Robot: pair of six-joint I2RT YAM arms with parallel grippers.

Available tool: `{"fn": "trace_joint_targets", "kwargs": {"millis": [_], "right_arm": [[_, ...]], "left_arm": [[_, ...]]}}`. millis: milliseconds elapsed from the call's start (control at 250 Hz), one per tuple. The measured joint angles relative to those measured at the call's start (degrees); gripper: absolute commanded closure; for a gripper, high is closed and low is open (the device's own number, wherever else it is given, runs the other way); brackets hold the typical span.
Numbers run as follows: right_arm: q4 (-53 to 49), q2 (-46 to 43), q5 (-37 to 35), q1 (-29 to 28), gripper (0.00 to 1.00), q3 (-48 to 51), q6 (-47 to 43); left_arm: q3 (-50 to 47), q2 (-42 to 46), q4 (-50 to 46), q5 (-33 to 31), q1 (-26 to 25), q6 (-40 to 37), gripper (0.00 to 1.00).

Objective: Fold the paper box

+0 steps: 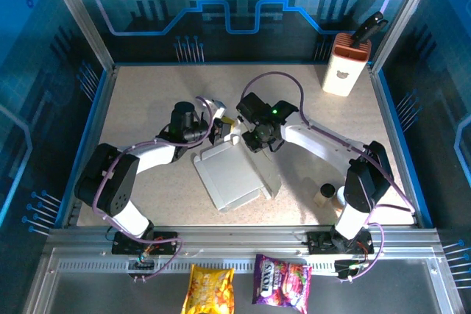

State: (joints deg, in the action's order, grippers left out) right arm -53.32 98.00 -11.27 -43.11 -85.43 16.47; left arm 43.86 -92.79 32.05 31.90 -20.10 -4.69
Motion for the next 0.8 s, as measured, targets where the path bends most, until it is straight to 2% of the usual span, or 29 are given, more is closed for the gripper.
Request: {"fn": "trace_joint_targets", "kwargs": {"millis": [192,340,623,799], "right_arm": [[0.09,-0.68,1.75,0.04,0.7,-1.2,0.02],[0.92,-2.67,4.94,0.48,0.74,-1.2,0.46],[4.85,-4.57,12.92,5.44,0.7,1.51,2.23],[5.6,-3.82,16.92,6.82,0.71,4.24,2.69]], "left_arm": [[-2.25,0.2,-0.24,-0.61,-0.07,-0.22,0.91],[-3.28,0.2,-0.2,-0.72,-0.13,-0.22,0.91],[-3.65,0.28,0.15,-1.03,-0.22,-0.2,0.91],[-3.96,0.31,0.35,-1.03,-0.22,-0.17,0.89]]}}
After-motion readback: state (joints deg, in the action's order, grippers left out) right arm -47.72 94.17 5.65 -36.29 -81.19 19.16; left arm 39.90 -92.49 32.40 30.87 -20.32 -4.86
